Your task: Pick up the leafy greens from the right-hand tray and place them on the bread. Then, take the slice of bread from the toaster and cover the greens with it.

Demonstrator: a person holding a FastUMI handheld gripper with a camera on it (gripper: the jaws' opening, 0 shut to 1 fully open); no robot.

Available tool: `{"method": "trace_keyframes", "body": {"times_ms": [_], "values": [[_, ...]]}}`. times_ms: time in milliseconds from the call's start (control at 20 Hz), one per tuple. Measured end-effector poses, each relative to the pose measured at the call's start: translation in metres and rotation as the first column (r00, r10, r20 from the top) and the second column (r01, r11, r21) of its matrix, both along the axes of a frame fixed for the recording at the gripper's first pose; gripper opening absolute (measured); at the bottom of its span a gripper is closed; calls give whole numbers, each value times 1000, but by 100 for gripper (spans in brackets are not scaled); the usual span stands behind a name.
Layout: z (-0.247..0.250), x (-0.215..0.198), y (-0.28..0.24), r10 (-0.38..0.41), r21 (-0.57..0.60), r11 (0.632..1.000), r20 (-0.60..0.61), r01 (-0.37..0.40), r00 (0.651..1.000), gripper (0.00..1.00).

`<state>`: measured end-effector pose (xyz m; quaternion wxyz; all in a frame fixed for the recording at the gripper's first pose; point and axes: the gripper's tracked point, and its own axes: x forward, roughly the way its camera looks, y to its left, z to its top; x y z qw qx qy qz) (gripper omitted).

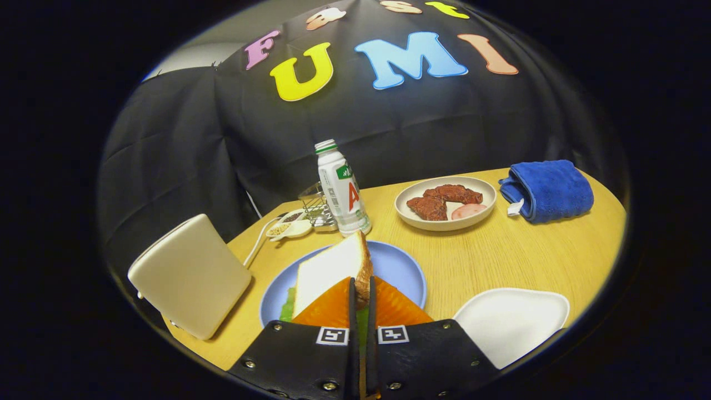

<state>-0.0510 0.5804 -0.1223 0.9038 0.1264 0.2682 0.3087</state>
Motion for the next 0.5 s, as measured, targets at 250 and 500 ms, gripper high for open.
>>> {"method": "trace_keyframes", "body": {"times_ms": [250,500], "values": [[-8,3,0,-2,-65,998,15,3,1000,5],[-5,1,1,39,-336,941,192,28,981,5]]}}
